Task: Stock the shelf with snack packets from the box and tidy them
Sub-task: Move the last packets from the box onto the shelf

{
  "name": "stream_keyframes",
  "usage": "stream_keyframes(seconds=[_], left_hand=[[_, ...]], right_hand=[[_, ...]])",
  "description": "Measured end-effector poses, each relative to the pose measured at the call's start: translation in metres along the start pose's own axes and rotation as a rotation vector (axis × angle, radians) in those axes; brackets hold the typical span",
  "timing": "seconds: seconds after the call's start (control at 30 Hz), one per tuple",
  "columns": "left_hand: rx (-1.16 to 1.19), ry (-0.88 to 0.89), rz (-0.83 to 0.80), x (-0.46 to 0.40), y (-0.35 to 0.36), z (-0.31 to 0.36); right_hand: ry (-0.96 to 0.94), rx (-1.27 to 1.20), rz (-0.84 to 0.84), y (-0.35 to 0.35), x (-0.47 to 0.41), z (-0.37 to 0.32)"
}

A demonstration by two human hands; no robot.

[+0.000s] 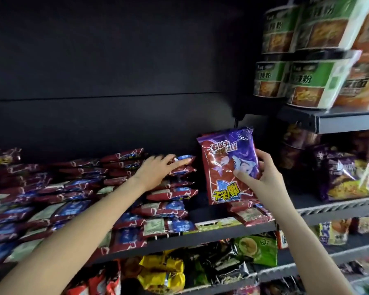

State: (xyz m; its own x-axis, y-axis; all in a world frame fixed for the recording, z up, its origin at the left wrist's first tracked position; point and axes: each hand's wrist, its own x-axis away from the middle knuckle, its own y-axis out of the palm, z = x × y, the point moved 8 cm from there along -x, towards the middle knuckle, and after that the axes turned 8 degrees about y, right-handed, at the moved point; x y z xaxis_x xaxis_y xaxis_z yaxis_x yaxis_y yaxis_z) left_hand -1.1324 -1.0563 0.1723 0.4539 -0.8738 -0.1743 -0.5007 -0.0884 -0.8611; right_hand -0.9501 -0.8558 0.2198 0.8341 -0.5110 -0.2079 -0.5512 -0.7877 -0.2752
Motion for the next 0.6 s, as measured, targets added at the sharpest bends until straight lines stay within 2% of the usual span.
stream_keyframes(seconds=[0.07, 0.13, 0.27, 0.37, 0.47, 0.53, 0.6], left_hand=[[0.060, 0.001, -0.138, 0.010, 0.009, -0.004], [0.135, 0.031, -0.190, 0.020, 0.009, -0.003], [0.134, 0.077, -0.031, 0.031, -0.006, -0.002], [0.169, -0.047, 0.069, 0.035, -0.012, -0.009], [0.165, -0.032, 0.078, 0.032, -0.008, -0.009], [0.252, -0.037, 0.043, 0.034, -0.002, -0.012], [0.379, -0.061, -0.015, 0.039, 0.002, -0.016]], right_hand=[[-0.110, 0.105, -0.002, 0.011, -0.013, -0.014], [-0.266, 0.280, 0.032, 0.024, -0.025, -0.033], [-0.541, 0.662, 0.078, 0.069, -0.046, -0.077], [-0.701, 0.992, 0.080, 0.123, -0.060, -0.100], [-0.839, 1.284, -0.012, 0.184, -0.074, -0.102], [-0.872, 1.460, -0.133, 0.219, -0.084, -0.091], [-0.875, 1.530, -0.260, 0.244, -0.092, -0.078]])
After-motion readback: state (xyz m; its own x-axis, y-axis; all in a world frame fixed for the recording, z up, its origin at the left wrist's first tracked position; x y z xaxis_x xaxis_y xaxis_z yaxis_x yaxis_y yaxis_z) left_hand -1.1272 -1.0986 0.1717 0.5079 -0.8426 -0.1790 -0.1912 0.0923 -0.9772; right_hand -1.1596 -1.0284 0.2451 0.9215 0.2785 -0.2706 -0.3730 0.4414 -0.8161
